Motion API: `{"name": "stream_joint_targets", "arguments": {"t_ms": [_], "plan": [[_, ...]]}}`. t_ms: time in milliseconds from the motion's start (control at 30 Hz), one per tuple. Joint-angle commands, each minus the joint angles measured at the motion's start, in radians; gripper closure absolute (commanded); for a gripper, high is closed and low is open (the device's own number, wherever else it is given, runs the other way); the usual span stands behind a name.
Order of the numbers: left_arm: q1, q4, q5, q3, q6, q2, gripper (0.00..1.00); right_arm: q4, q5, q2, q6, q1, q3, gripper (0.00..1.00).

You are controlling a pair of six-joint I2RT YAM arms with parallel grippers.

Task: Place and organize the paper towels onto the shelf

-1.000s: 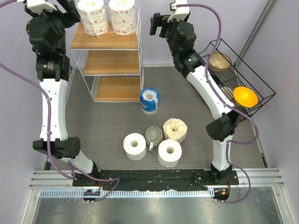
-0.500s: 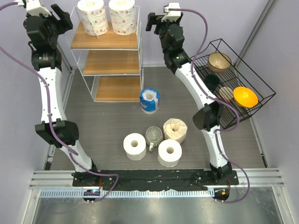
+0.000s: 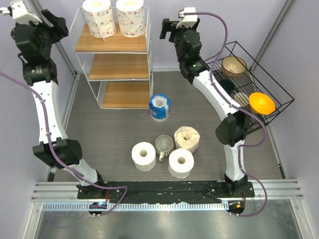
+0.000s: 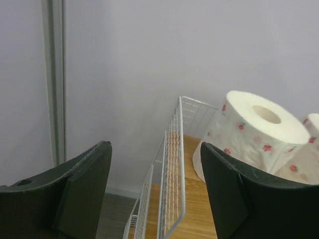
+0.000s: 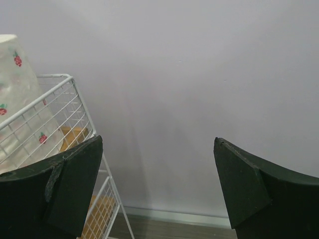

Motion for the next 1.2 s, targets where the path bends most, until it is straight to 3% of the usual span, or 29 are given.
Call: {"name": "stream_joint_targets", "arguments": {"t_ms": [0, 167, 433, 567, 667, 833, 1000, 1167], "plan": [[0.015, 0.036, 0.045, -0.041, -0.068, -0.159, 0.22, 0.031, 0.049, -0.277, 0.009, 0.001, -0.137, 0.02], [0.015, 0.008, 0.092, -0.272, -0.156, -0.348, 0.21, -0.262, 0.046, -0.497, 0.140, 0.005, -0.337, 0.02], [-0.016, -0.094, 0.273, -0.793, -0.258, -0.747, 0.16, -0.615, -0.024, -0.919, 0.404, 0.019, -0.880, 0.02], [-0.093, -0.159, 0.286, -0.989, -0.266, -0.848, 0.14, -0.756, -0.063, -1.041, 0.466, 0.022, -1.059, 0.02], [-0.214, -0.186, 0.242, -1.097, -0.263, -0.897, 0.14, -0.836, -0.107, -1.144, 0.535, 0.022, -1.173, 0.02], [-0.469, -0.234, 0.114, -1.201, -0.279, -0.940, 0.14, -0.988, -0.167, -1.261, 0.616, 0.022, -1.252, 0.02], [-0.626, -0.304, 0.013, -1.228, -0.305, -0.954, 0.14, -1.087, -0.202, -1.310, 0.629, 0.022, -1.252, 0.02], [-0.761, -0.557, -0.087, -1.189, -0.385, -0.983, 0.14, -1.100, -0.212, -1.339, 0.633, 0.022, -1.285, 0.02]]}}
